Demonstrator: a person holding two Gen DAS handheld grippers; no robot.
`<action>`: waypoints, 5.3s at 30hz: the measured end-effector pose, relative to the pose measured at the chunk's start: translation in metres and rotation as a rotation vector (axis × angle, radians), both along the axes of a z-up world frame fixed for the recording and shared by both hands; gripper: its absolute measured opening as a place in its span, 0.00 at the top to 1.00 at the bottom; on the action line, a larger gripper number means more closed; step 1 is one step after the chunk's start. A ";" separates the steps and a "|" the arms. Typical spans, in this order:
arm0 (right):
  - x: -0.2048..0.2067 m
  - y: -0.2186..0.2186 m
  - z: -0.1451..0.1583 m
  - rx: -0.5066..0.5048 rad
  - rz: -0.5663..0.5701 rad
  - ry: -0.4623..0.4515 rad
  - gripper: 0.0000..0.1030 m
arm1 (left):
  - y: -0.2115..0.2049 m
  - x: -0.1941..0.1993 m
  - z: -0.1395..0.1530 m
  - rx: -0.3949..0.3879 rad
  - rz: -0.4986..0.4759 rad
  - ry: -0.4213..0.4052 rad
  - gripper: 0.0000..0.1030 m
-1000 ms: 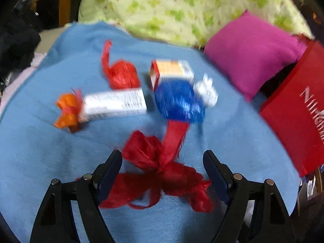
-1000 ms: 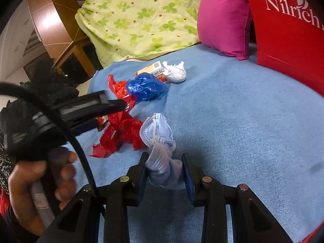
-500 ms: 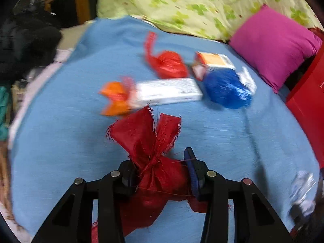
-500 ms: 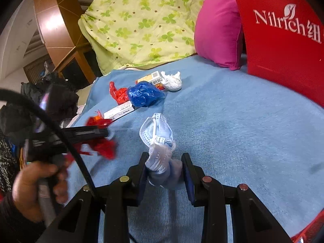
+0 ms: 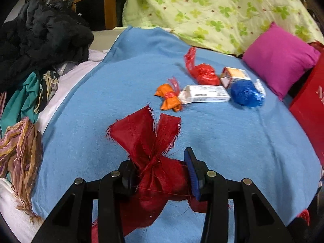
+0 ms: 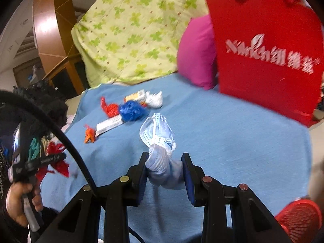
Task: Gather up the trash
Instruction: 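Carry the mask and red bag in both grippers over the wastebasket, then open the right gripper to drop the mask while the left drops the red bag, then move both grippers back over the remaining trash on the blanket, then grasp the white medicine box with the right gripper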
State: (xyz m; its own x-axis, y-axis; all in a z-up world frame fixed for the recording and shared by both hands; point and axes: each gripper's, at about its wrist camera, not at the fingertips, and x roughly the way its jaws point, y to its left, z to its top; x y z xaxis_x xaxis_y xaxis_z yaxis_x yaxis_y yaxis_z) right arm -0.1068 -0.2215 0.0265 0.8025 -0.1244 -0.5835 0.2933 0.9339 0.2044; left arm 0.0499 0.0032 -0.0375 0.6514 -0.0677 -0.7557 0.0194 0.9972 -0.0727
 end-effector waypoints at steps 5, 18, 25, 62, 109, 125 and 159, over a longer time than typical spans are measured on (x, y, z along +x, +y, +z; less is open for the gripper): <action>-0.031 -0.014 0.020 -0.022 -0.074 -0.012 0.67 | -0.010 -0.016 0.016 -0.040 -0.036 -0.027 0.57; -0.148 -0.078 0.053 -0.054 -0.309 -0.059 0.67 | -0.077 -0.052 0.078 -0.058 -0.192 -0.132 0.57; -0.221 -0.115 0.038 -0.037 -0.452 -0.021 0.67 | -0.149 -0.081 0.097 -0.078 -0.359 -0.153 0.57; -0.327 -0.178 -0.031 0.118 -0.656 0.023 0.28 | -0.412 -0.248 0.026 -0.024 -1.043 0.047 0.56; -0.065 -0.020 0.034 -0.046 -0.031 0.052 0.28 | -0.042 -0.008 -0.004 -0.040 -0.169 -0.045 0.23; 0.180 0.108 -0.040 0.042 0.401 0.216 0.28 | 0.067 0.043 -0.024 -0.030 0.286 -0.099 0.23; 0.281 0.151 -0.054 -0.081 0.627 0.250 0.28 | 0.095 0.048 -0.035 -0.133 0.423 -0.055 0.22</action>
